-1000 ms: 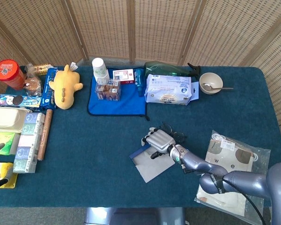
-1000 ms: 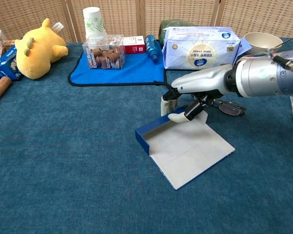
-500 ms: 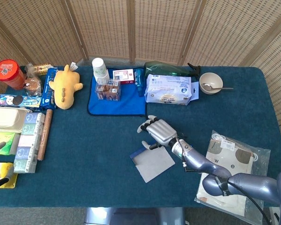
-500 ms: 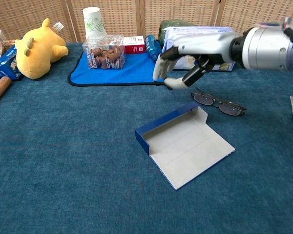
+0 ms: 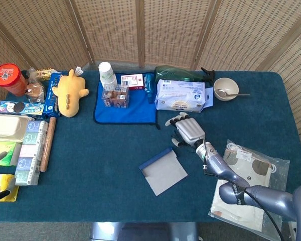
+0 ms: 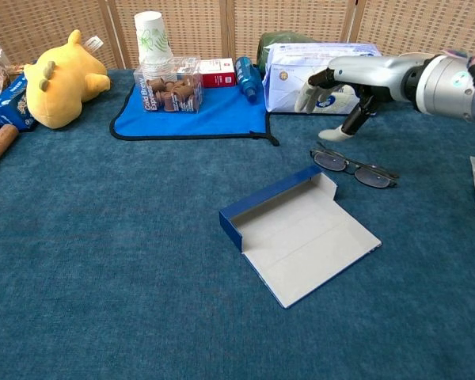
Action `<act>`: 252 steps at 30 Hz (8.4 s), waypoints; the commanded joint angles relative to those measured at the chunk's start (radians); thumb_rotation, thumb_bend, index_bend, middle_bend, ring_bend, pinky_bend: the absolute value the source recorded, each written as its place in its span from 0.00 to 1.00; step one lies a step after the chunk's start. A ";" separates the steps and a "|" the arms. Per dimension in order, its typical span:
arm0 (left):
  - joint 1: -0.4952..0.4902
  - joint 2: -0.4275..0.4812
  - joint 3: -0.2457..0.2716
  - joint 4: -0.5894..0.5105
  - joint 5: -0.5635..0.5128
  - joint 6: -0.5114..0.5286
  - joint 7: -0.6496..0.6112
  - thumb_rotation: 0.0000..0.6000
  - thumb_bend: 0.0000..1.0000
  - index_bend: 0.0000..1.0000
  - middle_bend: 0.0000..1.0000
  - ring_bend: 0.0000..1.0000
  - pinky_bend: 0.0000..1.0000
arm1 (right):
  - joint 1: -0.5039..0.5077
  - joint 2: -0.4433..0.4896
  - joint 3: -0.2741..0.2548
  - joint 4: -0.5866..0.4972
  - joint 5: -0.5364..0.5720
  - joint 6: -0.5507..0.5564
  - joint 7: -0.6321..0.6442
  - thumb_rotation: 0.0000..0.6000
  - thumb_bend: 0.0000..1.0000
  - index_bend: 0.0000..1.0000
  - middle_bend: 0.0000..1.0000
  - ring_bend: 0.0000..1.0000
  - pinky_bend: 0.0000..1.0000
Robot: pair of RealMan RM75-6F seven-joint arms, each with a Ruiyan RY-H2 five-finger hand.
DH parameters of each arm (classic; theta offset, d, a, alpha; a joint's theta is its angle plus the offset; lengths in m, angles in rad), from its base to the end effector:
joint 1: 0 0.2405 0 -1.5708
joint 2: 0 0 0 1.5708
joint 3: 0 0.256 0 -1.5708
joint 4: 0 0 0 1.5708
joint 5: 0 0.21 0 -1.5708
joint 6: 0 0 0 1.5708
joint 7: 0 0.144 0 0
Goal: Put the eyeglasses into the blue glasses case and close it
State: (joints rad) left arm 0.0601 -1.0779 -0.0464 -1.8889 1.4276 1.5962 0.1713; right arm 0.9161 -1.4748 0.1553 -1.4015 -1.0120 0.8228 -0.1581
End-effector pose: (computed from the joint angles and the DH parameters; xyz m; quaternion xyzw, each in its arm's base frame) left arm -0.2870 0.1347 0.1680 -0.5144 -0.4362 -0.3721 0.6377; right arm -0.1300 -0.3892 -0.0002 0.7486 -0.4066 0.3603 0.3800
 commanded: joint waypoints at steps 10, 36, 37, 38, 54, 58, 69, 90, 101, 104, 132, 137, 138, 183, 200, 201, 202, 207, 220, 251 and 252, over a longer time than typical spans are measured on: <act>0.013 0.006 0.007 0.004 0.004 0.017 -0.011 1.00 0.29 0.16 0.10 0.00 0.00 | 0.000 -0.058 0.018 0.058 0.030 -0.006 -0.044 0.94 0.17 0.22 0.27 0.17 0.14; 0.028 0.012 0.014 0.007 0.032 0.043 -0.032 1.00 0.29 0.16 0.10 0.00 0.00 | -0.062 -0.121 -0.016 0.174 -0.103 0.012 0.007 0.98 0.17 0.20 0.27 0.17 0.14; 0.028 0.012 0.014 0.007 0.033 0.044 -0.033 1.00 0.29 0.16 0.10 0.00 0.00 | -0.063 -0.123 -0.017 0.178 -0.108 0.013 0.009 0.98 0.17 0.21 0.27 0.17 0.14; 0.029 0.013 0.014 0.008 0.035 0.046 -0.034 1.00 0.29 0.16 0.10 0.00 0.00 | -0.066 -0.124 -0.017 0.184 -0.114 0.015 0.012 0.98 0.17 0.21 0.27 0.17 0.14; 0.033 0.014 0.017 0.010 0.050 0.051 -0.051 1.00 0.29 0.16 0.10 0.00 0.00 | -0.110 -0.129 -0.019 0.264 -0.178 0.058 0.024 1.00 0.17 0.21 0.27 0.17 0.14; 0.033 0.013 0.019 0.011 0.053 0.048 -0.053 1.00 0.29 0.16 0.10 0.00 0.00 | -0.115 -0.129 -0.014 0.279 -0.186 0.067 0.011 1.00 0.17 0.21 0.27 0.17 0.14; 0.037 0.012 0.022 0.022 0.058 0.051 -0.072 1.00 0.29 0.16 0.10 0.00 0.00 | -0.141 -0.111 -0.005 0.206 -0.161 0.081 -0.063 1.00 0.19 0.28 0.28 0.20 0.19; 0.053 0.014 0.022 0.060 0.047 0.059 -0.123 1.00 0.29 0.16 0.10 0.00 0.00 | -0.110 -0.163 0.037 0.264 -0.075 0.009 -0.114 1.00 0.24 0.43 0.33 0.26 0.26; 0.074 0.011 0.025 0.074 0.049 0.085 -0.143 1.00 0.29 0.16 0.09 0.00 0.00 | -0.087 -0.183 0.054 0.303 -0.070 -0.021 -0.107 1.00 0.25 0.61 0.48 0.42 0.39; 0.079 0.013 0.028 0.077 0.048 0.087 -0.149 1.00 0.29 0.17 0.09 0.00 0.00 | -0.081 -0.197 0.058 0.322 -0.061 -0.025 -0.111 1.00 0.29 0.66 0.52 0.47 0.40; 0.065 0.007 0.017 0.074 0.057 0.069 -0.138 1.00 0.30 0.18 0.09 0.00 0.00 | -0.160 -0.055 0.040 0.063 -0.136 0.119 -0.130 1.00 0.32 0.73 0.57 0.53 0.44; 0.064 0.010 0.015 0.070 0.056 0.070 -0.132 1.00 0.30 0.18 0.09 0.00 0.00 | -0.189 0.001 0.013 -0.042 -0.188 0.167 -0.149 1.00 0.31 0.73 0.57 0.53 0.44; 0.064 0.010 0.014 0.069 0.055 0.070 -0.130 1.00 0.30 0.18 0.09 0.00 0.00 | -0.197 0.015 0.005 -0.072 -0.202 0.179 -0.152 1.00 0.31 0.73 0.57 0.53 0.44; 0.058 0.006 0.020 0.059 0.074 0.071 -0.110 1.00 0.30 0.17 0.09 0.00 0.00 | -0.253 -0.020 -0.124 -0.404 -0.314 0.196 -0.431 1.00 0.28 0.71 0.56 0.53 0.42; 0.064 0.003 0.022 0.080 0.075 0.075 -0.137 1.00 0.30 0.17 0.09 0.00 0.00 | -0.238 -0.071 -0.103 -0.317 -0.247 0.178 -0.454 1.00 0.28 0.70 0.56 0.52 0.42; 0.064 0.003 0.022 0.081 0.075 0.076 -0.137 1.00 0.30 0.17 0.09 0.00 0.00 | -0.237 -0.074 -0.100 -0.311 -0.242 0.176 -0.452 1.00 0.28 0.70 0.56 0.52 0.42; 0.064 0.003 0.023 0.081 0.075 0.075 -0.137 1.00 0.29 0.17 0.09 0.00 0.00 | -0.236 -0.076 -0.098 -0.307 -0.239 0.175 -0.450 1.00 0.28 0.70 0.56 0.52 0.42; 0.065 0.002 0.023 0.083 0.074 0.075 -0.139 1.00 0.30 0.17 0.09 0.00 0.00 | -0.229 -0.087 -0.091 -0.286 -0.210 0.166 -0.460 1.00 0.27 0.68 0.54 0.51 0.41; 0.062 0.000 0.022 0.079 0.081 0.074 -0.134 1.00 0.29 0.18 0.09 0.00 0.00 | -0.231 -0.082 -0.098 -0.301 -0.202 0.184 -0.470 1.00 0.28 0.42 0.42 0.33 0.33; 0.077 0.002 0.028 0.080 0.096 0.099 -0.145 1.00 0.30 0.18 0.09 0.00 0.00 | -0.179 -0.100 -0.050 -0.314 -0.231 0.192 -0.468 1.00 0.23 0.26 0.36 0.24 0.26; 0.078 0.003 0.028 0.081 0.096 0.100 -0.146 1.00 0.30 0.18 0.09 0.00 0.00 | -0.179 -0.106 -0.052 -0.304 -0.232 0.191 -0.464 1.00 0.23 0.26 0.36 0.24 0.26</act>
State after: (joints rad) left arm 0.1376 -1.0747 -0.0186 -1.8080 1.5232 1.6962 0.0253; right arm 0.7365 -1.5737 0.1058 -1.7153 -1.2425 1.0156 -0.6281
